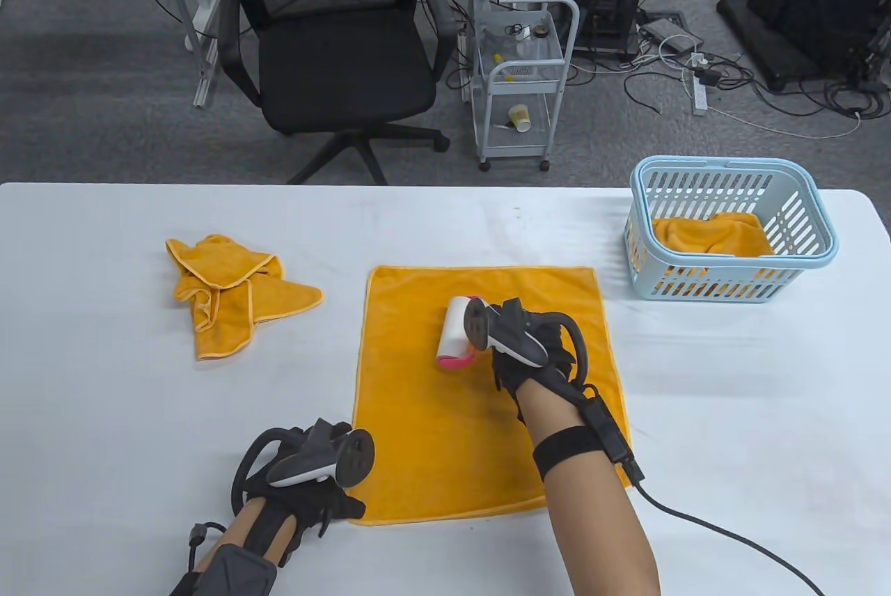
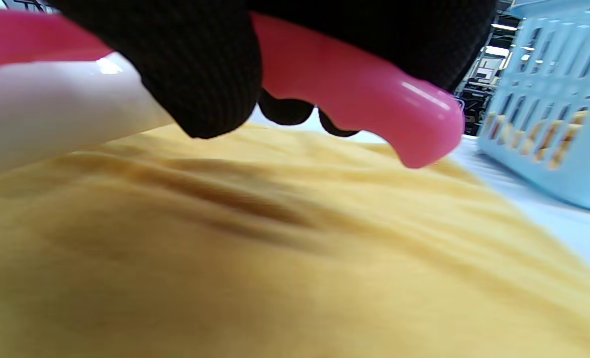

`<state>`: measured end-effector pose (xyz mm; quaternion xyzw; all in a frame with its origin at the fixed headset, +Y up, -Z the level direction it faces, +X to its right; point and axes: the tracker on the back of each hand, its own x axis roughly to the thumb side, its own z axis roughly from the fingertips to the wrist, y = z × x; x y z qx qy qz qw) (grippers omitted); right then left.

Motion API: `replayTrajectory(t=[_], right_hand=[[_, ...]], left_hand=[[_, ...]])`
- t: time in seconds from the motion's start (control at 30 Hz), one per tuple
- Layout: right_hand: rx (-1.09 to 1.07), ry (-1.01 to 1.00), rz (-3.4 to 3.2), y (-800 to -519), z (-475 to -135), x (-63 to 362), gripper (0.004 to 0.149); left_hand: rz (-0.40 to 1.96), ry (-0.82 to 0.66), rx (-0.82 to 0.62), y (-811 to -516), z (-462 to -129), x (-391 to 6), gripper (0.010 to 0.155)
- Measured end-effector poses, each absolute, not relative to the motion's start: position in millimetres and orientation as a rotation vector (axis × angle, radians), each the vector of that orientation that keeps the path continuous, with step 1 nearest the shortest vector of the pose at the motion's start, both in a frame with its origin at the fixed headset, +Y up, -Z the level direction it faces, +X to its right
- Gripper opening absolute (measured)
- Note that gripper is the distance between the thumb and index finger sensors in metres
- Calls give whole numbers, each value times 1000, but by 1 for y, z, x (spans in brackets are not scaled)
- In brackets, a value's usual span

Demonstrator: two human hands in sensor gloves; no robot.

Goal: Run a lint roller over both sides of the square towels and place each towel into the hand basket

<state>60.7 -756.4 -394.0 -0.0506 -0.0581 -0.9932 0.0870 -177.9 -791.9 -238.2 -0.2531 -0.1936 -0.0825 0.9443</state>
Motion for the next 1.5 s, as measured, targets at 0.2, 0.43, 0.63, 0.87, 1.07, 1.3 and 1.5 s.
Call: replayTrajectory(t=[0.2,0.43,0.63,0.87,1.07,1.3,1.5], right_hand=[[-57,-141,-2821,-758,-400,80,62],[158,-218,-2565,-746,-399,160,59],[248,-246,-2494,-743,-393,193,57],[-148,-118,-2799,-732,-376,103,61],[-382,-195,-2815,-751,-357,46,63],[-233,-203,-2714,-747,-352,92,62],[27,-289,-2615,-741,-347,174,60]], left_hand=[[-169,-395,-516,-792,-238,-178,93],[-170,-394,-516,-792,-238,-178,93],[-174,-394,-516,-792,-238,-178,93],[-173,-395,-517,-792,-238,-177,93],[-169,-394,-518,-792,-238,-178,93],[-170,-394,-518,-791,-238,-178,93],[-170,-394,-518,-791,-238,-178,93]])
